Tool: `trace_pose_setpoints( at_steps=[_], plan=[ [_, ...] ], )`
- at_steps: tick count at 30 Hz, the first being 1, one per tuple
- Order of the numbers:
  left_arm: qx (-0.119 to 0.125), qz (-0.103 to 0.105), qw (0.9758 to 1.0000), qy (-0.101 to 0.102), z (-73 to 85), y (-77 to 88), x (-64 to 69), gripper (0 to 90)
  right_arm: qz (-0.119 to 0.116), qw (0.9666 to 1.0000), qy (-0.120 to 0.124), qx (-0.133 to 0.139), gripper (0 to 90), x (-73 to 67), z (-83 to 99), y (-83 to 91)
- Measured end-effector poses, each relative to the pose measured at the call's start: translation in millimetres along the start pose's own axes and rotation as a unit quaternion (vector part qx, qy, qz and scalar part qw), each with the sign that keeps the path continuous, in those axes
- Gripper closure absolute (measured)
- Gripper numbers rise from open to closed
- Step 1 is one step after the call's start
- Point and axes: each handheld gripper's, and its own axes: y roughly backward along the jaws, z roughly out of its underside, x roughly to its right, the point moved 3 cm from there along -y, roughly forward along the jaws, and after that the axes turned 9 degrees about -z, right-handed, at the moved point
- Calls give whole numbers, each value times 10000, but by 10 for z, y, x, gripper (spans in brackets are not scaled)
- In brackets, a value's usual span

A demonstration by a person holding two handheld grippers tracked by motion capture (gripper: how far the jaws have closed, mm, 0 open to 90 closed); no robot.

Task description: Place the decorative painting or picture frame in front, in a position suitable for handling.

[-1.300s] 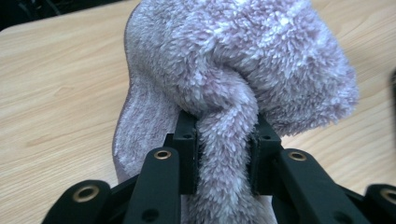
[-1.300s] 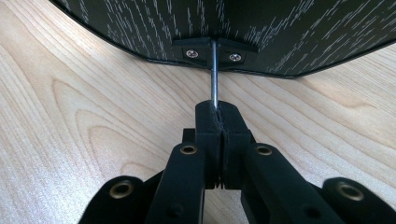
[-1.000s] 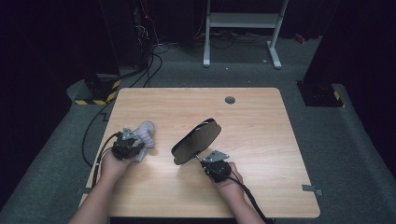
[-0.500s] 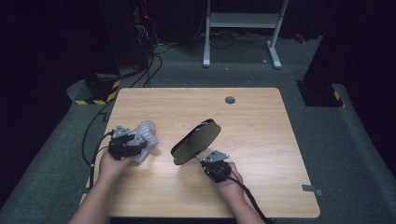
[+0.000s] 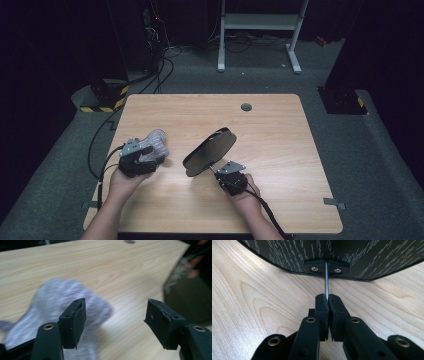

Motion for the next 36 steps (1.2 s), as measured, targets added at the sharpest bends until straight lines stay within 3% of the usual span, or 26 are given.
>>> trace_pose_setpoints(
  at_steps=[5, 7, 12, 14, 18, 21, 27, 32, 36],
  plan=[
    [245, 232, 9993, 138, 102, 21, 234, 388, 224, 9995, 207, -32, 752, -31, 10, 17],
    [233, 271, 9992, 194, 168, 3, 282, 388, 146, 9998, 140, 1, 704, -49, 9, 45],
    [79, 476, 9988, 80, 259, -44, 411, 387, 197, 9994, 41, 272, 613, -31, -14, 157],
    [81, 526, 9986, -54, 300, -35, 472, 387, 201, 9993, -30, 298, 592, -7, -9, 183],
    [27, 740, 9964, -403, 380, -45, 621, 382, 201, 9989, -240, 335, 575, 14, 14, 210],
    [106, 895, 9949, -442, 366, -62, 731, 391, 218, 9987, -303, 334, 572, 13, 12, 212],
    [240, 827, 9952, -466, 360, -110, 844, 442, 119, 9985, -289, 444, 567, 1, -35, 292],
    [406, 740, 9951, -518, 312, -157, 893, 494, 115, 9992, -261, 289, 553, 77, -115, 416],
    [419, 849, 9943, -486, 311, -177, 932, 528, 217, 9990, -220, 325, 549, 51, 1, 488]
  ],
)
